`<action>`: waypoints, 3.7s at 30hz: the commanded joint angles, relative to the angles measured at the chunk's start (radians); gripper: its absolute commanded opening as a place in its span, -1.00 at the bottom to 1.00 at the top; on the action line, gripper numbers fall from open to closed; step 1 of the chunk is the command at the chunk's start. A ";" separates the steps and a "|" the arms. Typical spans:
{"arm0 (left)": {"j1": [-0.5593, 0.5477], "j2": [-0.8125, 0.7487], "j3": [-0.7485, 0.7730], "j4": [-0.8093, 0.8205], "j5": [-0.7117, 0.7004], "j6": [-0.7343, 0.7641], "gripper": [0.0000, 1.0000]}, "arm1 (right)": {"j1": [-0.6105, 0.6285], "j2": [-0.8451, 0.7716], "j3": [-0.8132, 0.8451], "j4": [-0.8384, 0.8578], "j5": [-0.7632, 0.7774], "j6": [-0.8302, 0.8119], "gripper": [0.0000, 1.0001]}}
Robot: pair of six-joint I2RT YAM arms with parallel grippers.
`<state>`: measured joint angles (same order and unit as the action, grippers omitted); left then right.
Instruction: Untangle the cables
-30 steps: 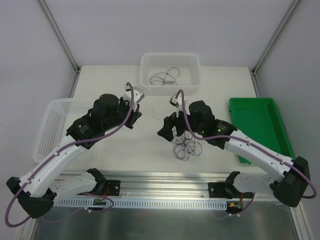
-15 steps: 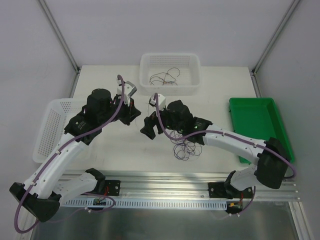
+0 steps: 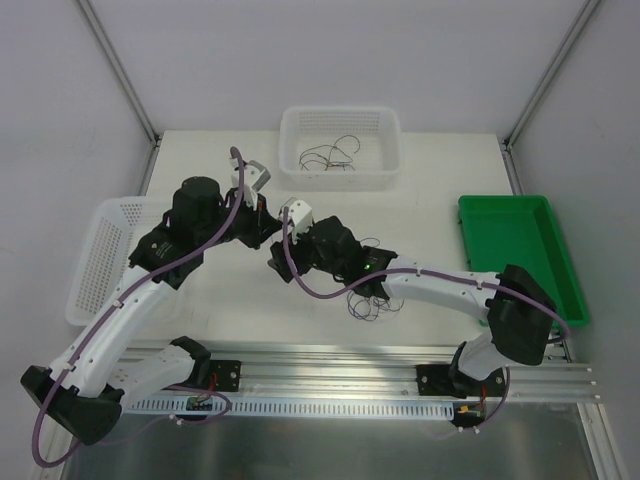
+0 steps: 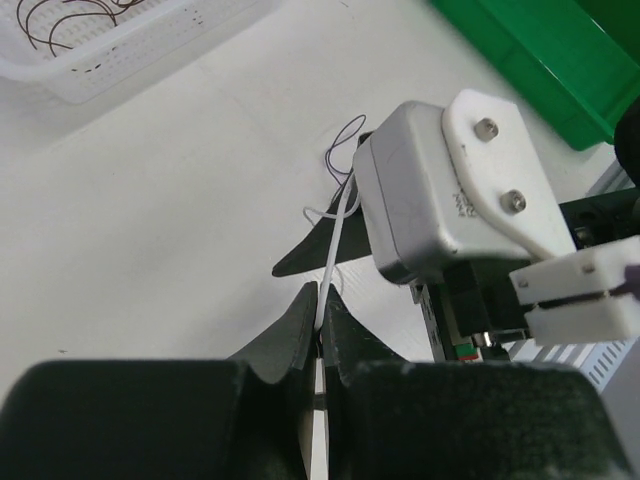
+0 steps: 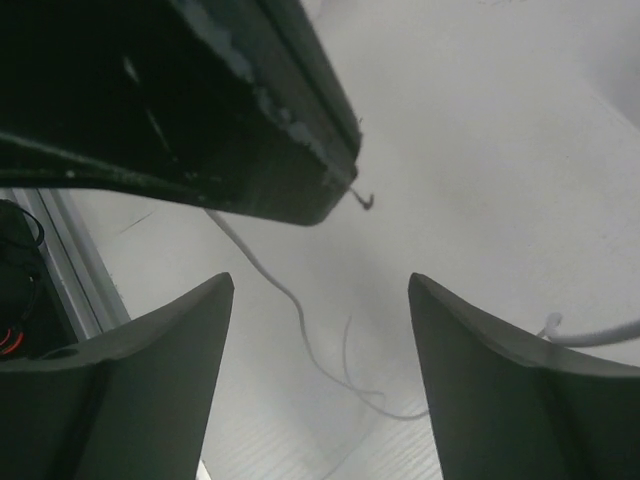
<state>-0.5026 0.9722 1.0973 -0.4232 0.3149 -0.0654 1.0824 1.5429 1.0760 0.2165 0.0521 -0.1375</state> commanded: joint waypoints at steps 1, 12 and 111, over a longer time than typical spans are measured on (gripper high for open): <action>0.015 -0.017 -0.002 0.041 0.032 -0.024 -1.00 | 0.020 0.028 0.036 0.083 0.008 0.012 0.44; 0.053 -0.030 -0.020 0.073 0.065 -0.060 -1.00 | 0.025 0.031 0.035 0.087 -0.003 0.016 -0.99; 0.162 -0.089 -0.155 0.167 0.019 -0.111 0.98 | -1.417 0.043 0.139 -0.819 0.263 0.398 0.48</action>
<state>-0.3511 0.8829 0.9482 -0.2890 0.3103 -0.1864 -0.3412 1.6733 1.1629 -0.5705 0.3717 0.2726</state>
